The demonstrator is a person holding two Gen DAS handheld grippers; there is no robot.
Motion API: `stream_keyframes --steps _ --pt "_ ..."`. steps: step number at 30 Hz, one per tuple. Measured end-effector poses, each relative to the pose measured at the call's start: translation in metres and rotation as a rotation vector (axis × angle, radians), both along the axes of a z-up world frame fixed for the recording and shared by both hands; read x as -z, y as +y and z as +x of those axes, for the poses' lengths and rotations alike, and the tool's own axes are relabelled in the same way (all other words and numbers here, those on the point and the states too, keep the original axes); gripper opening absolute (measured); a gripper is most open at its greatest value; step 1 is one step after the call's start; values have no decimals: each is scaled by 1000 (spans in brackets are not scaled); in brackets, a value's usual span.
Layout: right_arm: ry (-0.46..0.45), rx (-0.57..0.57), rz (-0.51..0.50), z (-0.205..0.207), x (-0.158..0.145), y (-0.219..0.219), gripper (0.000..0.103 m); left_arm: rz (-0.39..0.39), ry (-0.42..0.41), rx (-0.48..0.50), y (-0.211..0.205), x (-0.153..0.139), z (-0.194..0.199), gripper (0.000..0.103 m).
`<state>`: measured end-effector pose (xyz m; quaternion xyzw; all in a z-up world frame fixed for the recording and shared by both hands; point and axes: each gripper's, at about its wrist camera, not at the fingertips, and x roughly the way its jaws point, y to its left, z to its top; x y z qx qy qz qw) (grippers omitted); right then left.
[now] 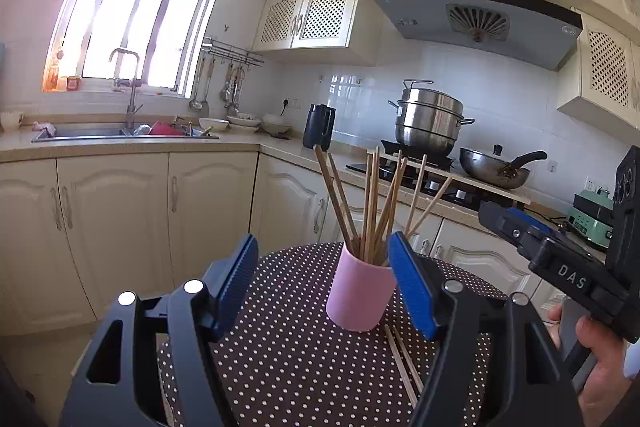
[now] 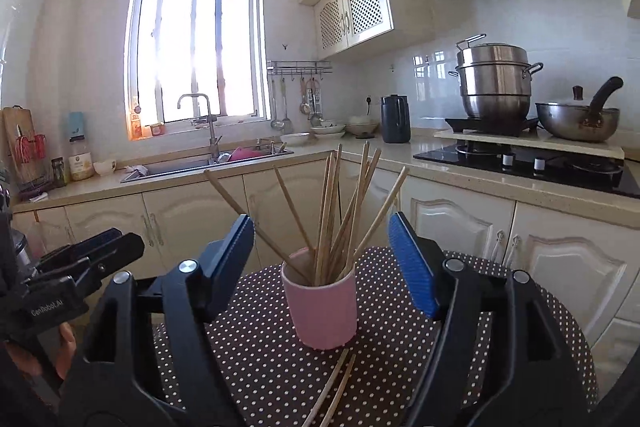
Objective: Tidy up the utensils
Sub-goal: 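Lower both open grippers to the last two chopsticks on the tablecloth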
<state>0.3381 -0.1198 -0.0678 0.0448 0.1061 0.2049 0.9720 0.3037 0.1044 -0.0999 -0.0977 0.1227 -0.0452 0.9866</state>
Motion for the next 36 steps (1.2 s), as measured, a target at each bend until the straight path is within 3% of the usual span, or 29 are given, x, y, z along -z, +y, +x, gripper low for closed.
stream_keyframes --steps 4,9,13,20,27,36 --pt "94 13 40 -7 27 -6 70 -78 21 29 4 26 -4 67" --pt "153 84 70 -9 54 -21 71 -44 -21 -24 -2 42 -9 67" --pt "212 90 133 -7 72 -34 72 -97 -6 -25 1 52 -2 67" --pt "202 121 111 -9 80 -35 72 -159 -16 -60 8 62 3 67" --pt "208 80 53 -7 78 -20 72 -79 23 -27 -11 60 10 67" --pt "296 46 -41 -2 76 -5 72 53 234 66 -44 68 29 67"
